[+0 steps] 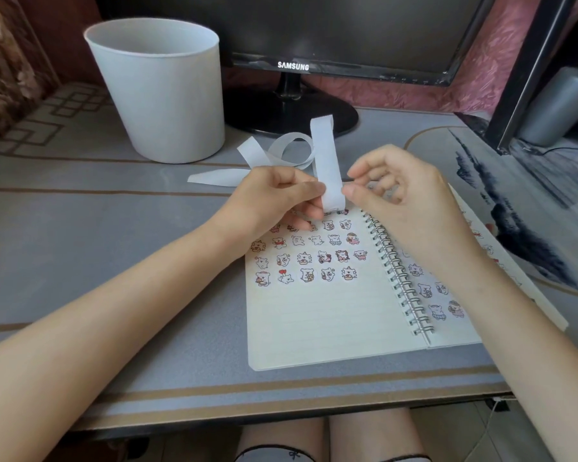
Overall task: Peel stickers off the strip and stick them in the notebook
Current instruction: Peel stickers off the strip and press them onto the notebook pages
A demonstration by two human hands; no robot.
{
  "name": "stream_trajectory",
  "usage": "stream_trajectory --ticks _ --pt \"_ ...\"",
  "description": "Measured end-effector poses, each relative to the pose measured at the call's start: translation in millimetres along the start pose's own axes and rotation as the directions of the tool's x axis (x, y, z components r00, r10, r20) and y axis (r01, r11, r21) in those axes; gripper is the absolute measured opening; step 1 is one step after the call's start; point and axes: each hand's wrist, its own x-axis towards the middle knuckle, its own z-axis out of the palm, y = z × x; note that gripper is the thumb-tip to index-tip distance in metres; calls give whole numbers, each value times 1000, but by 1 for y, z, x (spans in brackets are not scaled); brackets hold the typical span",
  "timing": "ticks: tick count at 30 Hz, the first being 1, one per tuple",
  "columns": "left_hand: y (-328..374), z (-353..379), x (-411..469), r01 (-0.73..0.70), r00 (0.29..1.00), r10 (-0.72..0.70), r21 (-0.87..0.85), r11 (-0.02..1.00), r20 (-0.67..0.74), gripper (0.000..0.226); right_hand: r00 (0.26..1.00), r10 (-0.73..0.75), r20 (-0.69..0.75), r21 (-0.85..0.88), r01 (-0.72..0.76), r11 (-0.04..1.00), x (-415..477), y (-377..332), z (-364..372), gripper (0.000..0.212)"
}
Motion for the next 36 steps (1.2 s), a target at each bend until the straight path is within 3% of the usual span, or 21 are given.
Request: stream_trajectory --ticks 6,17,22,26,36 --pt "0 0 0 -24 1000 23 -24 999 -10 11 997 -76 25 -116 78 990 -1 6 5 14" --pt "5 0 -2 -90 995 87 -78 993 -46 12 997 -76 -32 103 79 992 -2 6 7 6" --pt "6 2 -3 -84 996 85 -76 994 14 17 996 -60 -71 179 71 981 -1 8 8 7" --pt "4 2 -4 -117 992 117 -6 993 43 9 996 -50 -68 207 63 976 0 11 7 11" --pt "3 3 -3 -118 992 118 -11 993 37 10 992 -105 -66 50 108 993 -2 8 6 6"
